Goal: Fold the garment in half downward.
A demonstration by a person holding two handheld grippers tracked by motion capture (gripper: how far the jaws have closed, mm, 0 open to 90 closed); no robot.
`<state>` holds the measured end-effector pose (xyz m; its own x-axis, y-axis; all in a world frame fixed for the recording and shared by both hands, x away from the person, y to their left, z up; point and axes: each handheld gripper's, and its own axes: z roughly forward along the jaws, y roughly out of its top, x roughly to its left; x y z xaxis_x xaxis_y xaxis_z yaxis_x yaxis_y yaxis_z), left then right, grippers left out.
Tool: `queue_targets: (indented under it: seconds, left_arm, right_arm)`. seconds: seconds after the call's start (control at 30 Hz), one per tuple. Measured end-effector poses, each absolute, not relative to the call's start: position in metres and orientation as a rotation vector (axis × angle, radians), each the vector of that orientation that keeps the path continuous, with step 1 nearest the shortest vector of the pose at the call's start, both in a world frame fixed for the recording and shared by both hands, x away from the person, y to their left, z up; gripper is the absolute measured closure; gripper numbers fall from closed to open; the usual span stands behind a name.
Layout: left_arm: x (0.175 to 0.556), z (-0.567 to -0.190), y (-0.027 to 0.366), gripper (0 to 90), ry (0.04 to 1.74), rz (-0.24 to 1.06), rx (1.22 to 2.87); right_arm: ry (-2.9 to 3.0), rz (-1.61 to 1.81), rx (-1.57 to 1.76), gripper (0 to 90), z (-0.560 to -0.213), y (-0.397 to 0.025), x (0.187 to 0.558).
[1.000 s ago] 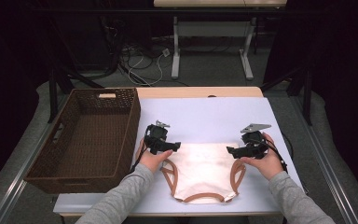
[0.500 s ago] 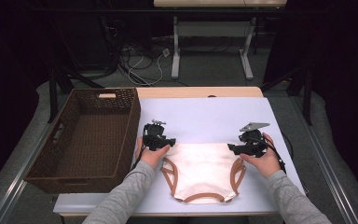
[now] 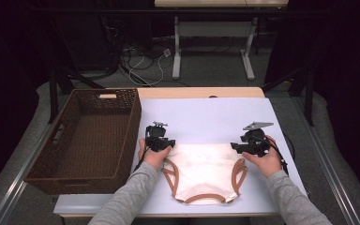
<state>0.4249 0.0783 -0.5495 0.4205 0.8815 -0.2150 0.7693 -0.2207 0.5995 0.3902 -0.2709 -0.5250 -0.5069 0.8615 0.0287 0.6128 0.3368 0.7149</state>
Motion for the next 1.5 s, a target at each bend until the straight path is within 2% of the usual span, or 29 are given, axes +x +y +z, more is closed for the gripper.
queue_targets:
  seconds: [0.17, 0.37, 0.47, 0.87, 1.13, 1.27, 1.5]
  left_arm:
    - [0.423, -0.548, 0.077, 69.5, 1.408, 0.224, 2.048]
    - [0.423, -0.548, 0.078, 83.1, 1.422, 0.220, 2.060]
    - [0.422, -0.548, 0.077, 86.2, 1.434, 0.226, 2.054]
    - [0.420, -0.545, 0.072, 87.9, 1.431, 0.263, 2.051]
    - [0.419, -0.544, 0.073, 88.1, 1.425, 0.267, 2.053]
    - [0.419, -0.542, 0.073, 88.1, 1.426, 0.260, 2.041]
    - [0.417, -0.540, 0.075, 88.2, 1.425, 0.260, 2.039]
  right_arm:
    - [2.228, 0.965, 1.321, 43.9, -0.525, -0.273, 0.392]
    - [2.206, 0.945, 1.364, 46.0, -0.527, -0.273, 0.394]
    - [2.188, 0.936, 1.416, 48.3, -0.528, -0.273, 0.397]
    - [2.139, 0.833, 1.598, 51.9, -0.538, -0.282, 0.408]
    - [2.172, 0.831, 1.597, 55.3, -0.547, -0.273, 0.413]
    - [2.185, 0.800, 1.549, 62.0, -0.547, -0.267, 0.413]
    - [2.218, 0.811, 1.526, 83.2, -0.546, -0.260, 0.410]
